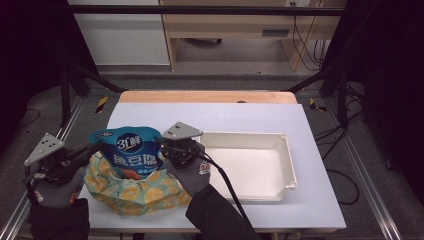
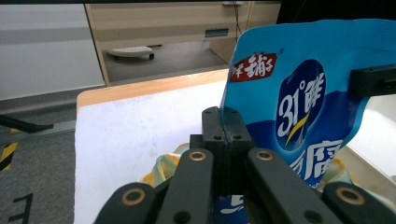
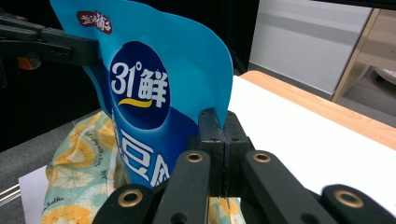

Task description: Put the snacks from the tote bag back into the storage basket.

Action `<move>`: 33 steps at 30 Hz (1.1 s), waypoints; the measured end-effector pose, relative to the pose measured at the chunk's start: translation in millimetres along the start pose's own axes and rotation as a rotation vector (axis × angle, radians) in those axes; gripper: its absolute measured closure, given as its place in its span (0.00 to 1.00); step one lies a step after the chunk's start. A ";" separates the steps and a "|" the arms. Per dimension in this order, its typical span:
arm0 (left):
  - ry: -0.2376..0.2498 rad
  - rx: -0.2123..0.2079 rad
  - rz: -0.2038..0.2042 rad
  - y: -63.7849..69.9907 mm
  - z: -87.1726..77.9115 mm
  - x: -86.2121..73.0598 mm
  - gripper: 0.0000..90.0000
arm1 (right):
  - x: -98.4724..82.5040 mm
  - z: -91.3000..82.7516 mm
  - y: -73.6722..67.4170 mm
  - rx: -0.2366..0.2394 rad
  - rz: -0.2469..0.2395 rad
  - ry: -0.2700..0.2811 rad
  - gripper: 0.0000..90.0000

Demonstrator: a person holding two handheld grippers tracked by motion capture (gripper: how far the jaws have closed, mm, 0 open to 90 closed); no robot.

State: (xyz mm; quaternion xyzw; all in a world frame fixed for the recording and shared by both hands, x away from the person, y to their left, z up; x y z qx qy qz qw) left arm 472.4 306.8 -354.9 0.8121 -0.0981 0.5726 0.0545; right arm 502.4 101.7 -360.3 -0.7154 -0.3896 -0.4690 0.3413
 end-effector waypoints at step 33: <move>0.077 0.017 0.001 1.0 -20.7 31.2 1.00 | 30.9 -14.4 -10.8 0.002 -0.064 0.050 1.00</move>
Point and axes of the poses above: each handheld gripper's, and its own axes: z roughly forward along the jaws, x roughly out of its top, y roughly to its right, the point moved 8 cm from there along z, roughly forward along the jaws, and after that the axes turned 14 degrees about x, right-handed, at the moved point
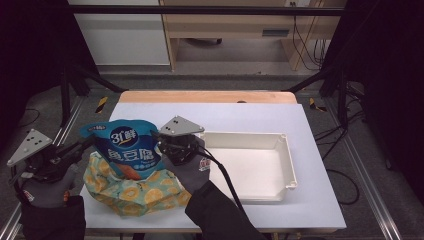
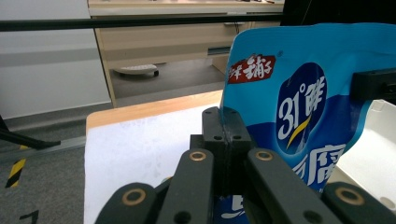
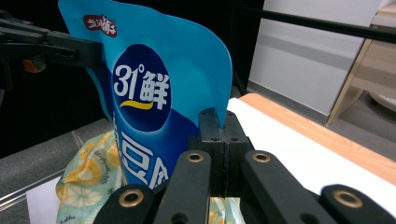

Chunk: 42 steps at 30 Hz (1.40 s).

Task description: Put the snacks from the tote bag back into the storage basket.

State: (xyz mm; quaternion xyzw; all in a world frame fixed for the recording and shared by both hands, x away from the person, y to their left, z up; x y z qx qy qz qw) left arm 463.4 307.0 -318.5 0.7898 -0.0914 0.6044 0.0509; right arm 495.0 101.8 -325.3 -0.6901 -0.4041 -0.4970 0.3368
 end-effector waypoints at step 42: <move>0.125 -0.016 0.020 16.5 -37.1 68.3 1.00 | 68.6 -40.8 -13.8 -0.015 -0.113 0.080 1.00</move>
Point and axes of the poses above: each handheld gripper's, and its own axes: z roughly forward along the jaws, x roughly out of its top, y roughly to its right, the point moved 8 cm from there along z, roughly forward along the jaws, and after that the axes turned 14 degrees about x, right-handed, at the moved point
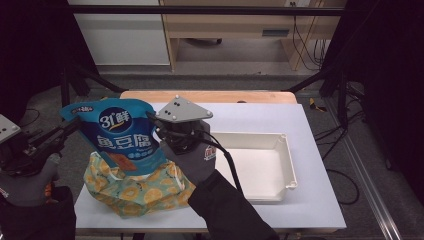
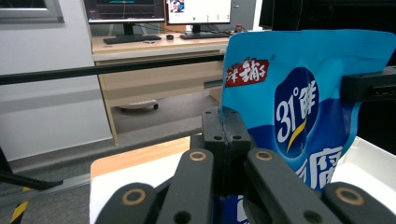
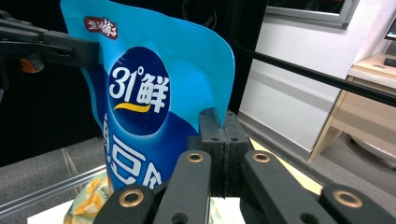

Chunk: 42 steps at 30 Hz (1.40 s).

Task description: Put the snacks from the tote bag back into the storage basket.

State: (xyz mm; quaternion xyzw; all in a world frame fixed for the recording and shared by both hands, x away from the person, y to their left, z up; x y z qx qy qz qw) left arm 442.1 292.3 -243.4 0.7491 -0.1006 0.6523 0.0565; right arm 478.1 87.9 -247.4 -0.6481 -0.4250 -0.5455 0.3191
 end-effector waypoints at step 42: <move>0.015 -0.151 0.051 100.7 26.9 23.3 1.00 | -8.5 -104.1 37.9 -0.134 0.009 0.017 1.00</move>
Point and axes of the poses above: each handheld gripper's, and its own axes: z roughly forward along the jaws, x roughly out of its top, y roughly to its right, the point moved 8 cm from there along z, roughly forward along the jaws, and after that the axes turned 14 degrees about x, right-handed, at the moved point
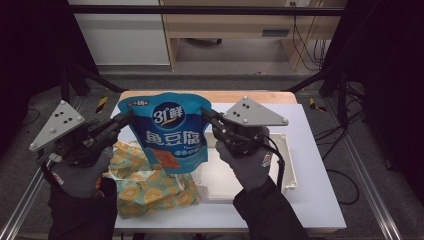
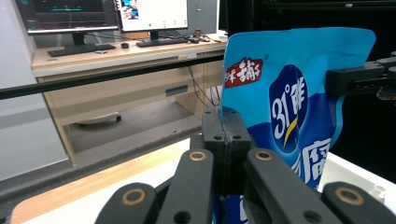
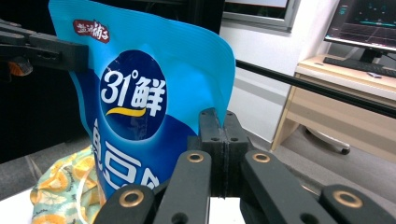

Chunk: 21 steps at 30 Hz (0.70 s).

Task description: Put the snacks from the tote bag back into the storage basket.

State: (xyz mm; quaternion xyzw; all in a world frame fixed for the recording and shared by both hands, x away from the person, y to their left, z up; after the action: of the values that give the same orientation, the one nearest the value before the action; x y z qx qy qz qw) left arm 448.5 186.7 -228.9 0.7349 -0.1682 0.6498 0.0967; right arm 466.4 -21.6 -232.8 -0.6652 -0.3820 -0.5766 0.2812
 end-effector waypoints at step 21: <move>0.001 -0.066 0.009 44.5 19.7 2.3 1.00 | -10.6 -45.4 20.7 -0.070 0.006 -0.004 1.00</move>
State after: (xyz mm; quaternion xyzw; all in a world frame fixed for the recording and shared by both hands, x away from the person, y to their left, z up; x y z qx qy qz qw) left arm 450.3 138.1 -232.7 0.7303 -0.1931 0.6446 0.1180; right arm 458.1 -72.0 -233.8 -0.6770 -0.3600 -0.5874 0.2590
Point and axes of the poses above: each handheld gripper's, and its own axes: z roughly forward along the jaws, x roughly out of its top, y roughly to its right, the point moved 8 cm from there along z, roughly forward along the jaws, and after that the axes turned 14 degrees about x, right-handed, at the moved point
